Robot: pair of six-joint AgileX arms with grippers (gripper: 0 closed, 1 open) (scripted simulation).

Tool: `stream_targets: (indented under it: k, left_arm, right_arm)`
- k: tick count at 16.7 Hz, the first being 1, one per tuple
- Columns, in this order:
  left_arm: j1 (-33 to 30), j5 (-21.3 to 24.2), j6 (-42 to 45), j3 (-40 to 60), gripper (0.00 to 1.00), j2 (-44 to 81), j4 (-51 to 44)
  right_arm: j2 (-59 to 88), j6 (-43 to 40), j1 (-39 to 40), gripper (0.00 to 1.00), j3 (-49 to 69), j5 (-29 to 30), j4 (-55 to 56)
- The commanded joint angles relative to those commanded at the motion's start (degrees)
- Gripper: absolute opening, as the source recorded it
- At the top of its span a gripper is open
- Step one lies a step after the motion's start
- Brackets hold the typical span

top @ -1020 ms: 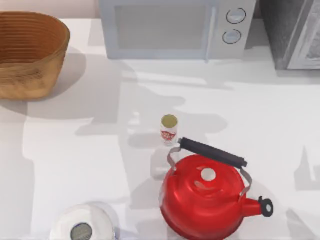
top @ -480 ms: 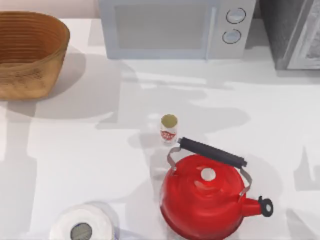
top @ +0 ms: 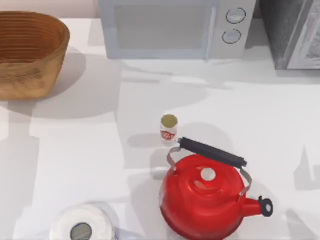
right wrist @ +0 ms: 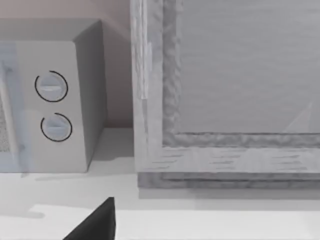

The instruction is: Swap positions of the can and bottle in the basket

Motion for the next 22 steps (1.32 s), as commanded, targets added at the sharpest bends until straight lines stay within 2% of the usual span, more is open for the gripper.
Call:
stream_targets:
  k: [3, 16, 22]
  left_arm:
    - [0.0, 0.0, 0.0, 0.0, 0.00, 0.0, 0.0]
    - [0.0, 0.0, 0.0, 0.0, 0.98, 0.0, 0.0]
    - [0.0, 0.0, 0.0, 0.0, 1.00, 0.0, 0.0]
  right_arm:
    - [0.0, 0.0, 0.0, 1.00, 0.0, 0.0, 0.0]
    - [0.0, 0.0, 0.0, 1.00, 0.0, 0.0, 0.0]
    - [0.0, 0.0, 0.0, 1.00, 0.0, 0.0, 0.0]
